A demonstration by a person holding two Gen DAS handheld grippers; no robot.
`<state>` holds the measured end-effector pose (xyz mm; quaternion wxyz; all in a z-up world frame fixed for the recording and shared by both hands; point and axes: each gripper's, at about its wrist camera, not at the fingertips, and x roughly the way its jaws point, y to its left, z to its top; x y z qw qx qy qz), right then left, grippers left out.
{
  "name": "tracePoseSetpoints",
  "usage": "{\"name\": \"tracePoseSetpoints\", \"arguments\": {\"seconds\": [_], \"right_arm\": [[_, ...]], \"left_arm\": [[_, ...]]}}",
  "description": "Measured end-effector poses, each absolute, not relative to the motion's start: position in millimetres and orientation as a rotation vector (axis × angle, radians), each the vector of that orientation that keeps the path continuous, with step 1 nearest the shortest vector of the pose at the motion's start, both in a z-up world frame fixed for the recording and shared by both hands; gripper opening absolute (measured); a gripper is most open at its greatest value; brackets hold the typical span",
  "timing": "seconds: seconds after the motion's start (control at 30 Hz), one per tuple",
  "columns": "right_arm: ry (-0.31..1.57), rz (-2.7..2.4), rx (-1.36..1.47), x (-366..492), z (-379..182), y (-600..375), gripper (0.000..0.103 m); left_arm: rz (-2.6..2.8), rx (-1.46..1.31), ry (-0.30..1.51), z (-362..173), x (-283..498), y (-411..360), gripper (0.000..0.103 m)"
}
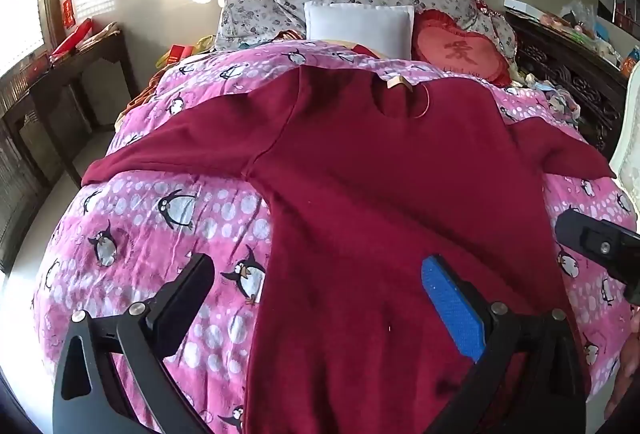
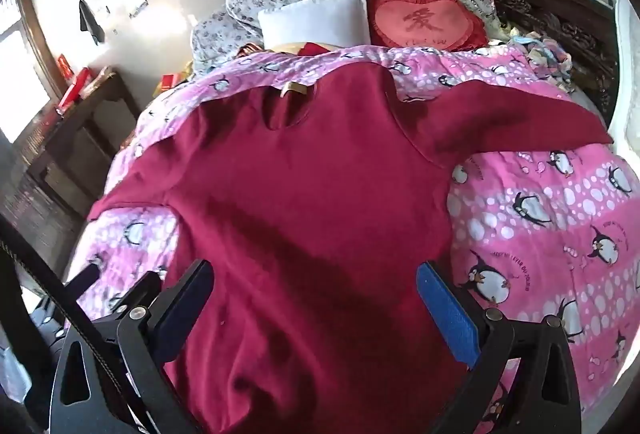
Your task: Fold small clothes
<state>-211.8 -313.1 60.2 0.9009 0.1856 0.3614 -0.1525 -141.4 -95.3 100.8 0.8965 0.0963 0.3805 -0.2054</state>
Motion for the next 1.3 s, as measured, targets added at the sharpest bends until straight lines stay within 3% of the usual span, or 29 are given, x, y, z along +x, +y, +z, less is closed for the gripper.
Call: {"name": "tracePoseSetpoints", "arguments": {"seconds": [1.3], "right_arm": [[0.775, -0.362, 0.355, -182, 26, -323, 0.103]], "left_arm": [[-0.378, 0.166, 0.855, 65, -113, -101, 0.103]]}}
